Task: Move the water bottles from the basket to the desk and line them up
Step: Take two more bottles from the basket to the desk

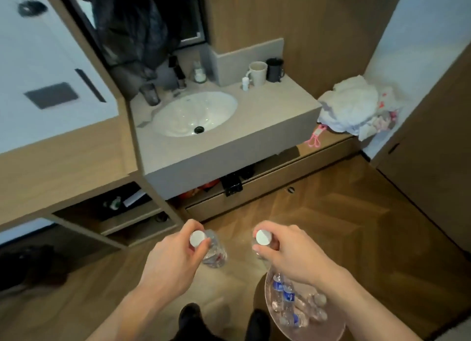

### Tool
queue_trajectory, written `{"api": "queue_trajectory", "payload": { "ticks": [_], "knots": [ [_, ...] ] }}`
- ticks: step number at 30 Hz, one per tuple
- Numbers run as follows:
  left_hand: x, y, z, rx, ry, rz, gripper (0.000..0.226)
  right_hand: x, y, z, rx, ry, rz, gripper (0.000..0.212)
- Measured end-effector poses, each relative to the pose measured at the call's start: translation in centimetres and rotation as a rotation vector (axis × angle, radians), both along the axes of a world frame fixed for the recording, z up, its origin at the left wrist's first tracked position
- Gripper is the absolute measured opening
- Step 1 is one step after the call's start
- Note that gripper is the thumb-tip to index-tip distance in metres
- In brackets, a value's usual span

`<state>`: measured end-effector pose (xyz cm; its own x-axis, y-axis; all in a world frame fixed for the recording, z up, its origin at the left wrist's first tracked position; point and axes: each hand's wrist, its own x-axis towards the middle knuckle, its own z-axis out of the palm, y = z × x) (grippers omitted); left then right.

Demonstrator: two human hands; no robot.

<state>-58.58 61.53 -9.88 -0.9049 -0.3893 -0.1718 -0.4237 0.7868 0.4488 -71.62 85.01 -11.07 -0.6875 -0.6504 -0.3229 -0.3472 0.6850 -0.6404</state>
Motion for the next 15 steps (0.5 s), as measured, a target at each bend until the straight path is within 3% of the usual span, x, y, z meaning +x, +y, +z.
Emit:
{"api": "queue_trajectory", "payload": {
  "ticks": [10,15],
  "knots": [
    [15.1,-8.5,6.6,-0.066,0.183,0.368,0.019,7.2,-16.8,7.7,-0.064,0.22,0.448,0.026],
    [24.6,-14.4,8.8,-0.114,0.221,0.5,0.022,14.3,-26.0,9.8,-0.136,0.223,0.574,0.019]
  ]
}}
